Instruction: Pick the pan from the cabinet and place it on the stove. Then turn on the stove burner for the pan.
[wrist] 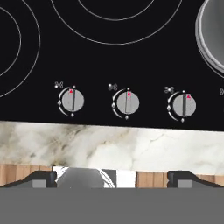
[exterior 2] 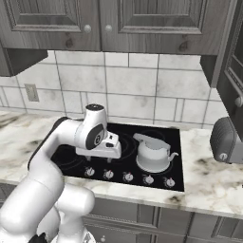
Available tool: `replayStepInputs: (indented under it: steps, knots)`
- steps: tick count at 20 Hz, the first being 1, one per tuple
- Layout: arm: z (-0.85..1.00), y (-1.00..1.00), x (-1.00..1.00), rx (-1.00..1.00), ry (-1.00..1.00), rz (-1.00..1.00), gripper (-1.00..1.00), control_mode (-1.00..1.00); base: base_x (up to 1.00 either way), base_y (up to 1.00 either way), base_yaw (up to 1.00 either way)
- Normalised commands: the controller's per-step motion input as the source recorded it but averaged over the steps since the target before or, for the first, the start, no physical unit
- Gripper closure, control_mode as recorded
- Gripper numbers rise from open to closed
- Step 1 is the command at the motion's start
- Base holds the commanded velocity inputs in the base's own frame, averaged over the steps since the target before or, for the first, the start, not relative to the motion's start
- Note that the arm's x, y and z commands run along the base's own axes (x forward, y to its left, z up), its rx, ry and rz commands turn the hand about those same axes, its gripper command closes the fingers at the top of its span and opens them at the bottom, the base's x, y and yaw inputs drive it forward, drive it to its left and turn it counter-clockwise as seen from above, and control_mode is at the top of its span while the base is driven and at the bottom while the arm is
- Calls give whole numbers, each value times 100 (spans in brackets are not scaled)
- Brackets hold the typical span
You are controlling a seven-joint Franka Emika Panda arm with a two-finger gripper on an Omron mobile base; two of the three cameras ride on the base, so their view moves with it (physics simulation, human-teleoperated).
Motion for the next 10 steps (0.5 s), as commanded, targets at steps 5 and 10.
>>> replayStepInputs:
  steps: [5,10]
  knots:
    - [-30,-24,17,1,3,0,-100,-100,0,0,0]
    - [-21,-2,16,0,6,1,-100,-100,0,0,0]
